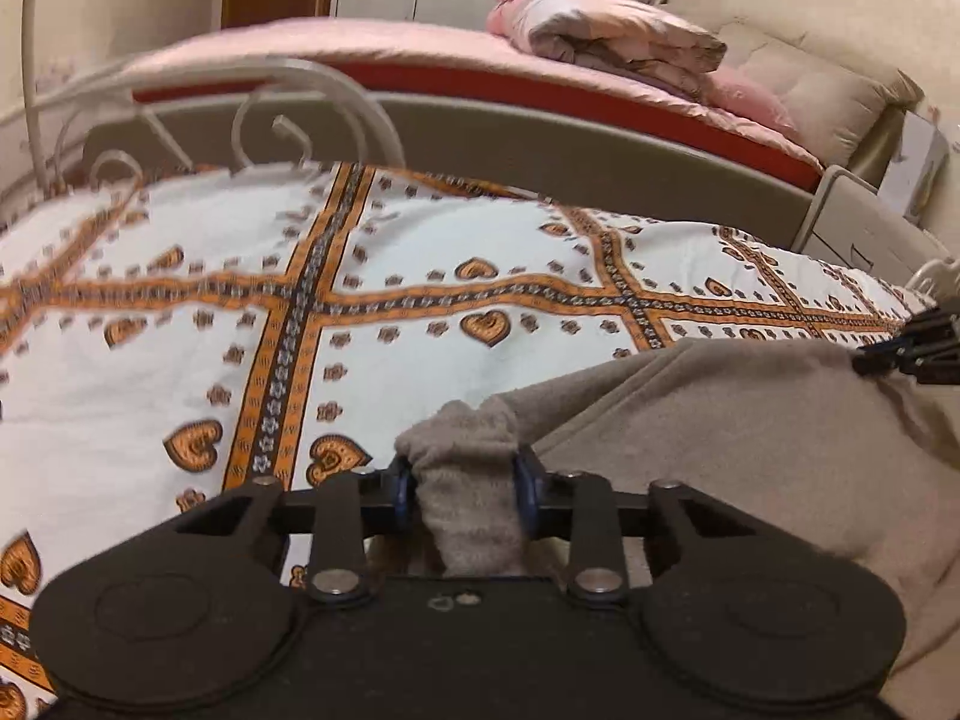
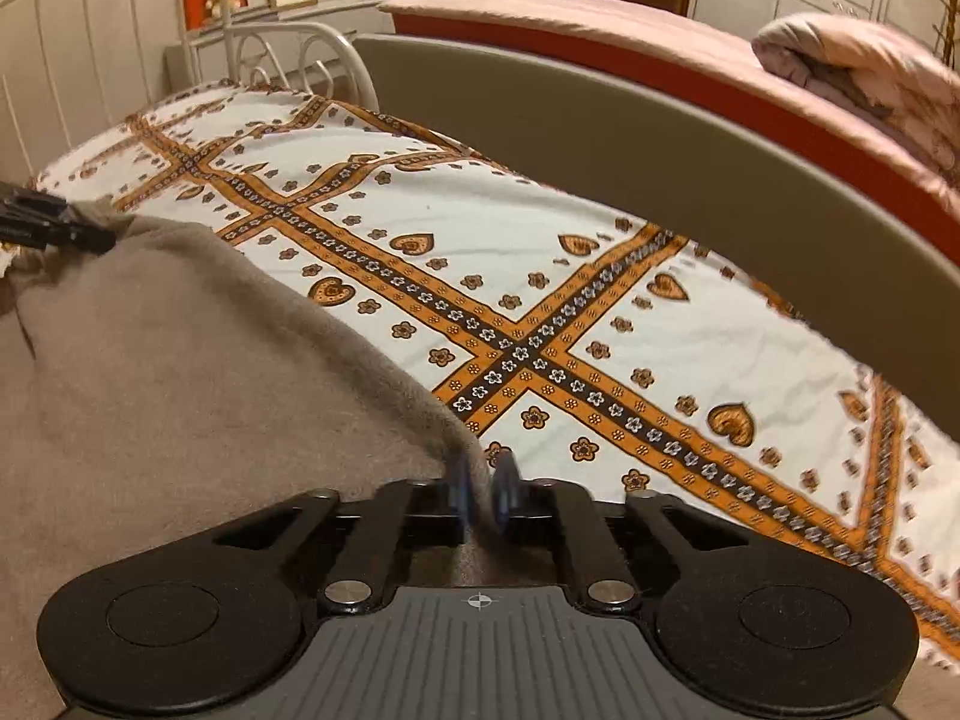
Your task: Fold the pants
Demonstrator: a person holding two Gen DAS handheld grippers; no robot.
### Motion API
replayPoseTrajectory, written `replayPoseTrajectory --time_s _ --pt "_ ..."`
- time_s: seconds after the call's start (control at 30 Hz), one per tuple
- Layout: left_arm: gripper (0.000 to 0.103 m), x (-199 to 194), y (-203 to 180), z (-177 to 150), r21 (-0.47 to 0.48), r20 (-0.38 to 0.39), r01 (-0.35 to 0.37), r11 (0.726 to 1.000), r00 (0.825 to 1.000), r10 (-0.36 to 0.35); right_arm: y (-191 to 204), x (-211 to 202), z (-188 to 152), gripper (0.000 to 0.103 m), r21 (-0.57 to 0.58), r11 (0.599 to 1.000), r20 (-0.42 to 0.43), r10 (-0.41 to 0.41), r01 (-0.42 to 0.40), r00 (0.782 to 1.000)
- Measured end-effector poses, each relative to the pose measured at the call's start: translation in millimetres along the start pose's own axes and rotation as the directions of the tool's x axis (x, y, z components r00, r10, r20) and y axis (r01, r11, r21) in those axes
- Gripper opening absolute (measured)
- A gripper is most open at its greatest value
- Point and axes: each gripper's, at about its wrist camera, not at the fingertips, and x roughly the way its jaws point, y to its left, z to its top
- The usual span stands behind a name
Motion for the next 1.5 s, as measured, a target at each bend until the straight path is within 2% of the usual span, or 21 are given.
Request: replayPoseTrajectory --time_s 0.17,0.27,0.4,0.53,0.67,0.73,0.77,0.8,0.87,0.9,0.93,0.97,1.0,1.03,1.07,1.17,1.27,1.37,1.5 --pt "0.02 -39.2 -2.4 -0.4 0.015 0.143 0.041 0.999 0.989 -0.042 12.8 -39.6 -1.2 0.005 -0.032 0.999 0.046 -0.002 0.004 0.999" --pt "0.02 -73.0 -9.6 -1.4 0.038 0.221 0.062 0.997 0.973 -0.069 26.5 -70.1 -7.3 0.005 -0.068 0.998 0.073 0.006 -0.001 0.997" --pt "0.02 -114.0 -19.6 -16.4 0.062 0.285 0.093 0.994 0.952 -0.107 51.6 -119.1 -28.9 0.005 -0.103 0.995 0.133 0.017 -0.003 0.991" --pt "0.02 -152.3 -34.0 -42.8 0.116 0.303 0.107 0.987 0.943 -0.138 86.6 -169.3 -61.9 0.005 -0.157 0.988 0.184 0.018 0.011 0.983" --pt "0.021 -176.2 -52.8 -87.6 0.114 0.229 0.119 0.986 0.963 -0.143 127.8 -206.4 -107.9 0.005 -0.199 0.98 0.181 0.013 0.024 0.983" --pt "0.027 -178.6 -61.7 -108.8 0.103 0.181 0.099 0.99 0.977 -0.116 143.6 -212.0 -135.2 0.005 -0.176 0.984 0.152 0.024 0.004 0.988" --pt "0.035 -180.7 -67.0 -120.7 0.081 0.176 0.063 0.995 0.981 -0.077 151.8 -211.4 -150.7 0.006 -0.163 0.987 0.132 0.021 0.001 0.991" --pt "0.049 -184.2 -67.8 -129.1 0.047 0.173 0.041 0.998 0.984 -0.049 158.8 -210.3 -164.7 0.006 -0.142 0.99 0.116 0.004 0.013 0.993" --pt "0.064 -192.6 -69.9 -136.4 -0.053 0.153 0.014 0.999 0.988 -0.006 166.0 -213.6 -186.5 0.007 -0.067 0.997 0.098 -0.035 0.041 0.995" --pt "0.064 -195.9 -69.5 -136.8 -0.08 0.14 -0.001 0.997 0.99 0.013 164.0 -218.6 -192.4 0.007 -0.013 0.999 0.109 -0.037 0.039 0.993" --pt "0.064 -201.9 -72.9 -138.9 -0.097 0.12 -0.026 0.995 0.992 0.038 159.6 -225.4 -198.4 0.014 0.061 0.998 0.126 -0.032 0.024 0.991" --pt "0.064 -207.3 -72.7 -141.1 -0.113 0.102 -0.041 0.993 0.993 0.053 155.9 -233.1 -203.8 0.033 0.138 0.99 0.147 -0.031 0.01 0.989" --pt "0.064 -214.1 -72.7 -143.9 -0.141 0.089 -0.051 0.989 0.994 0.064 151.9 -240.4 -208.9 0.048 0.192 0.981 0.171 -0.037 0.004 0.985" --pt "0.064 -222.1 -73.1 -145.8 -0.185 0.088 -0.053 0.981 0.994 0.07 146.4 -246.9 -210.9 0.073 0.231 0.973 0.195 -0.046 0.0 0.98" --pt "0.064 -228.5 -72.4 -147.7 -0.229 0.085 -0.048 0.972 0.994 0.069 144.8 -253.8 -211.5 0.075 0.264 0.964 0.227 -0.051 -0.011 0.973" --pt "0.062 -248.6 -73.3 -158.0 -0.355 0.085 -0.016 0.935 0.995 0.05 139.8 -261.9 -206.2 0.075 0.348 0.936 0.256 -0.036 -0.057 0.966" --pt "0.062 -251.8 -80.2 -168.3 -0.456 0.096 0.076 0.887 0.995 -0.036 134.4 -261.7 -204.2 0.075 0.401 0.914 0.246 -0.038 -0.066 0.968" --pt "0.056 -239.0 -84.8 -177.9 -0.528 0.039 0.042 0.848 0.999 -0.026 129.5 -256.5 -210.2 0.075 0.447 0.891 0.229 -0.029 -0.079 0.973" --pt "0.051 -223.1 -74.1 -185.9 -0.614 0.063 0.089 0.784 0.996 -0.063 115.8 -248.5 -221.2 0.075 0.533 0.84 0.222 -0.019 -0.105 0.975"
